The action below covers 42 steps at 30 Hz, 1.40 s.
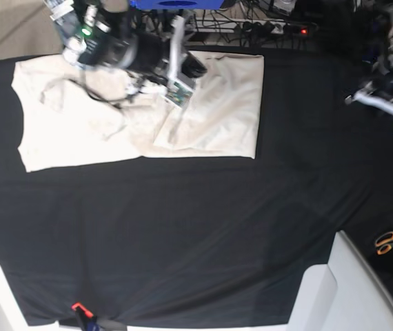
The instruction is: Fold the T-shirt properly
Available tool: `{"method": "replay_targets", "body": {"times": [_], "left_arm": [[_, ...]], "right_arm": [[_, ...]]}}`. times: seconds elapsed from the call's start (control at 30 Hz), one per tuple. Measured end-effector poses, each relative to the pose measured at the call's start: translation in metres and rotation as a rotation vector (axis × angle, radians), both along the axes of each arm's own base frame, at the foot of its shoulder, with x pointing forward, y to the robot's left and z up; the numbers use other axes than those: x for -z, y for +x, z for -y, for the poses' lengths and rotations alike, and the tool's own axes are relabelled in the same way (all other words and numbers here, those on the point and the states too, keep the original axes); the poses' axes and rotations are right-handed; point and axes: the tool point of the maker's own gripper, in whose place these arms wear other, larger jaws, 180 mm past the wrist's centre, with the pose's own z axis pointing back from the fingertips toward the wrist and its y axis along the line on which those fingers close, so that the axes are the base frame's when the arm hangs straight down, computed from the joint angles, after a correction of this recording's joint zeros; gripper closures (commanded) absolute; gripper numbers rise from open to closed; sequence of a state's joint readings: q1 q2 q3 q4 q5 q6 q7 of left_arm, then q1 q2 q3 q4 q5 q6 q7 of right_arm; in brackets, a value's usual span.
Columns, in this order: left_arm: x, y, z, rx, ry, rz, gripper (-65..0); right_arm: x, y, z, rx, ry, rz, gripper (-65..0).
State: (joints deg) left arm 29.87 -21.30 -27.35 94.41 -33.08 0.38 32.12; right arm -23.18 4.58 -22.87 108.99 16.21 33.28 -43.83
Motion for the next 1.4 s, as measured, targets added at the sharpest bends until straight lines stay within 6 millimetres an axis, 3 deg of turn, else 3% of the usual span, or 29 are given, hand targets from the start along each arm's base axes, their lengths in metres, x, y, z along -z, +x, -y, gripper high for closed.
{"method": "replay_targets", "body": {"times": [0.07,0.17,0.4,0.57,0.8,1.07,1.27,1.33,1.4], "left_arm": [[0.003,-0.013,-0.013,-0.023,0.012,-0.028,0.0],[0.004,-0.024,-0.022,-0.031,0.031,-0.052,0.0],[0.005,-0.023,-0.018,-0.029,0.019,-0.049,0.0],[0.008,-0.025,-0.014,-0.037,0.006,-0.05,0.0],[0.009,-0.026,-0.015,-0.039,0.006,-0.053,0.0],[0.009,-0.026,-0.015,-0.039,0.006,-0.052,0.0],[0.009,-0.026,-0.015,-0.039,0.006,-0.053,0.0],[0.009,-0.026,-0.015,-0.04,0.006,-0.052,0.0],[0.01,-0.026,-0.014,-0.04,0.004,-0.052,0.0]], "right_arm": [[0.003,0.006,0.0,0.005,-0.003,-0.001,-0.2],[0.025,0.015,0.004,0.007,-0.049,-0.038,-0.2],[0.06,0.017,-0.005,0.012,-0.069,-0.141,-0.2],[0.061,0.018,-0.006,0.014,-0.068,-0.146,-0.2],[0.084,0.013,0.013,0.062,-0.102,-0.216,-0.2],[0.095,0.037,0.067,0.148,-0.183,-0.194,-0.2],[0.097,0.041,0.077,0.145,-0.208,-0.186,-0.2],[0.087,0.045,0.082,0.141,-0.228,-0.15,-0.2],[0.063,0.056,0.08,0.189,-0.217,-0.087,-0.2]]}}
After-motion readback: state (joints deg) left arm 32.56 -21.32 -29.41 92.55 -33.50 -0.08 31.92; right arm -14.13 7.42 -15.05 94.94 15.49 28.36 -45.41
